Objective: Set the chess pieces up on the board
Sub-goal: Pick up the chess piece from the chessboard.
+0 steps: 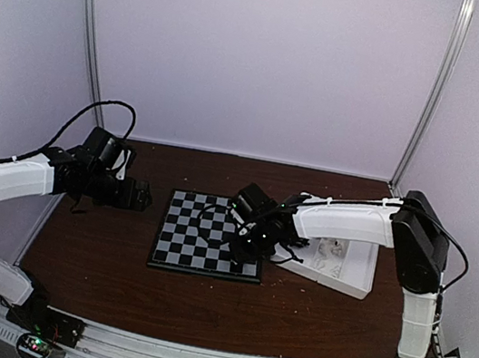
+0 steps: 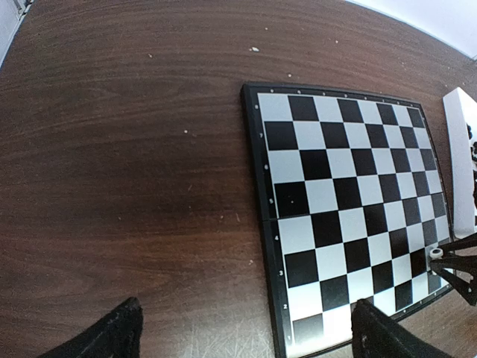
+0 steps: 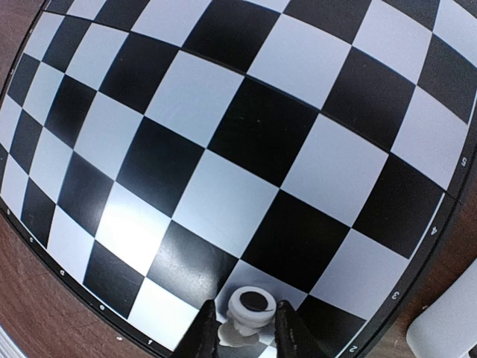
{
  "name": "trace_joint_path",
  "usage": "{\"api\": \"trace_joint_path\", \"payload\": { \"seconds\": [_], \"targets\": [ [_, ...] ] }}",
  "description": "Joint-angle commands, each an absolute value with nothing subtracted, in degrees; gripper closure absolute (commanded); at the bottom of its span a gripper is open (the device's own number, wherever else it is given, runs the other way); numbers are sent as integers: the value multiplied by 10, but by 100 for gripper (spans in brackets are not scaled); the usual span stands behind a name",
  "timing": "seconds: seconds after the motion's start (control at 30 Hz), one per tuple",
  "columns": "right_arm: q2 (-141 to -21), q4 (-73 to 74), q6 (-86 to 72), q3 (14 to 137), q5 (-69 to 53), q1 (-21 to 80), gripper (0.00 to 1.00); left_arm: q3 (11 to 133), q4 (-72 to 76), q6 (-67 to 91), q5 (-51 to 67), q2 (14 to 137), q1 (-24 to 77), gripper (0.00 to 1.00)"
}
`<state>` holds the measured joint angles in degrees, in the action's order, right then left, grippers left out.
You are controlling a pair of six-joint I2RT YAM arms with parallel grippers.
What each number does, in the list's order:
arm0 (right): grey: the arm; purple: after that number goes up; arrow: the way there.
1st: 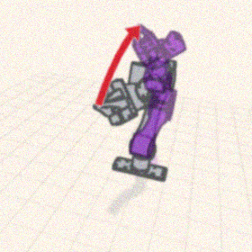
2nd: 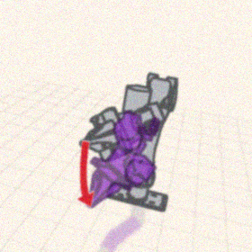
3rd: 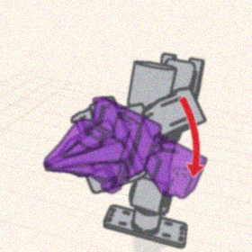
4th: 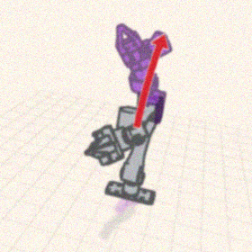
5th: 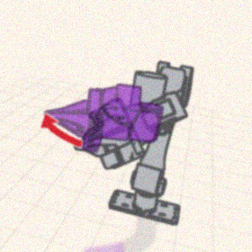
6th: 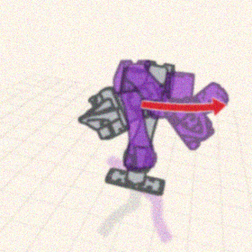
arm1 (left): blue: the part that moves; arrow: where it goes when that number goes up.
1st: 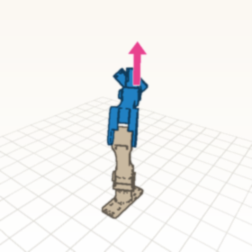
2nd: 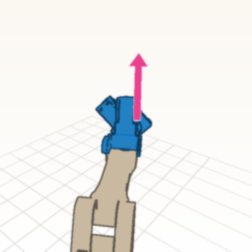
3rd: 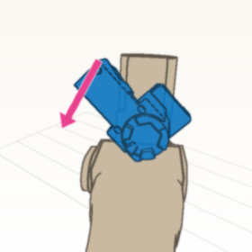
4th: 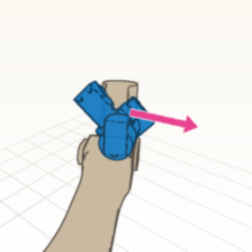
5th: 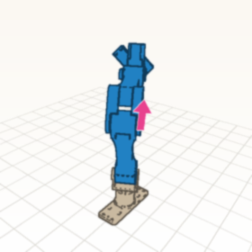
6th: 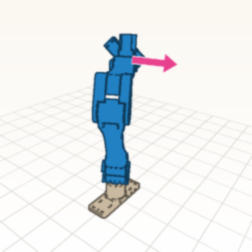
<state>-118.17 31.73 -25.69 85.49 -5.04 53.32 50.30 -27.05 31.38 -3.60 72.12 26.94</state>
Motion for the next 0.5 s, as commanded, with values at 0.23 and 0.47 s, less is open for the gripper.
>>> {"api": "trace_joint_path", "payload": {
  "seconds": [0.23, 0.47],
  "targets": [
    [-1202, 344, -226, 880, -23, 530, 69, 501, -243, 303, -13, 724, 265, 2],
    [-1206, 343, -220, 881, -18, 530, 75, 499, -231, 299, 19, 727, 265, 2]
  ]
}}
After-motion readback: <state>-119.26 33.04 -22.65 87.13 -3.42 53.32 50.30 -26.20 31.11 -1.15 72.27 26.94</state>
